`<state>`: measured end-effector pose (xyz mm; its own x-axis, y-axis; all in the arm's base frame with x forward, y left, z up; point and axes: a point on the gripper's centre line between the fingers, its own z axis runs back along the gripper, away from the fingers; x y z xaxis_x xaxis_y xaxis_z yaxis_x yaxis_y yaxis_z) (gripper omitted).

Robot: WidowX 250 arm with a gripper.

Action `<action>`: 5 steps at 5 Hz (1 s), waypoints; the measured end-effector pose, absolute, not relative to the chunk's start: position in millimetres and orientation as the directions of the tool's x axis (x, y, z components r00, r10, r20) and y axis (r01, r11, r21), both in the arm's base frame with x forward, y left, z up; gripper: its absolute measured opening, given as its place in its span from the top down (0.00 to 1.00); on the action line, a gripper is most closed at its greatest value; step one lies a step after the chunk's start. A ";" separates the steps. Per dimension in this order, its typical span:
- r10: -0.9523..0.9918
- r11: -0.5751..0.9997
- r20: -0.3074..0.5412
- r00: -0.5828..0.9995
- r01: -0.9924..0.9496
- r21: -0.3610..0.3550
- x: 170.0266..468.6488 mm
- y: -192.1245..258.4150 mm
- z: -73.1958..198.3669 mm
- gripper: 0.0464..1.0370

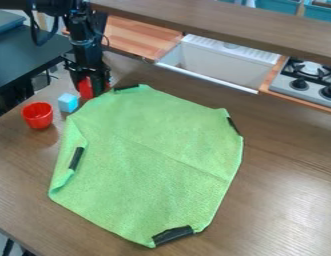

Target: Place the red object on the bottom right side of the cloth

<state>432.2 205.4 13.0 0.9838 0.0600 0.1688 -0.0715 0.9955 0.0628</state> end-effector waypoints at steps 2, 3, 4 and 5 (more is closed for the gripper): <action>0.021 0.988 0.297 0.955 -0.065 0.139 422.7 188.3 69.2 0.45; -0.073 0.990 0.326 0.942 0.029 0.138 413.7 159.7 81.9 0.45; -0.232 0.970 0.292 0.928 0.199 0.137 389.6 119.6 69.5 0.45; -0.384 0.923 0.286 0.878 0.359 0.138 362.9 80.7 66.1 0.45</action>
